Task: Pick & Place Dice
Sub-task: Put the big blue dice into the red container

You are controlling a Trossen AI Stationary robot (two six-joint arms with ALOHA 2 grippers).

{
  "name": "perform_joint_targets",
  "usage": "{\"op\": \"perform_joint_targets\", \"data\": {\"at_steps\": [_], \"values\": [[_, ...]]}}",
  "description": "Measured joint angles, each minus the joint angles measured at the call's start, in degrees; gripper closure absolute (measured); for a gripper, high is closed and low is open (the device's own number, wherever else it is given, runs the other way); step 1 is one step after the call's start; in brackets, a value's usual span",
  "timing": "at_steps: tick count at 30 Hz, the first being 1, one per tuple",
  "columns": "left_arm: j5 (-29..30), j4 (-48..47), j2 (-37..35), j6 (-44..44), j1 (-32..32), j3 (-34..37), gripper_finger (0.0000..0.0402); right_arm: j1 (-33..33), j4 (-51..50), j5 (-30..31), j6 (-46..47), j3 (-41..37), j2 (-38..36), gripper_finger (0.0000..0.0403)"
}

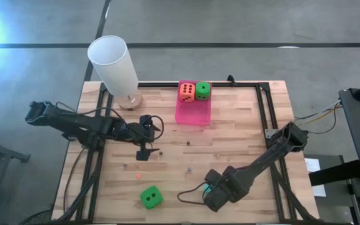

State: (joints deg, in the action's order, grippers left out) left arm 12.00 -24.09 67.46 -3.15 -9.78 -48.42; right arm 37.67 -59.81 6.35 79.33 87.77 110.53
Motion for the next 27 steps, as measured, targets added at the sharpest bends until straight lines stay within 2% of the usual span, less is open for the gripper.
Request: {"op": "perform_joint_targets", "data": {"at_steps": [27], "values": [[0.0,0.8,0.0,0.0,0.0,0.0,0.0009,-0.1,0.6,-0.4,0.2,-3.4,0.3,0.0003]]}}
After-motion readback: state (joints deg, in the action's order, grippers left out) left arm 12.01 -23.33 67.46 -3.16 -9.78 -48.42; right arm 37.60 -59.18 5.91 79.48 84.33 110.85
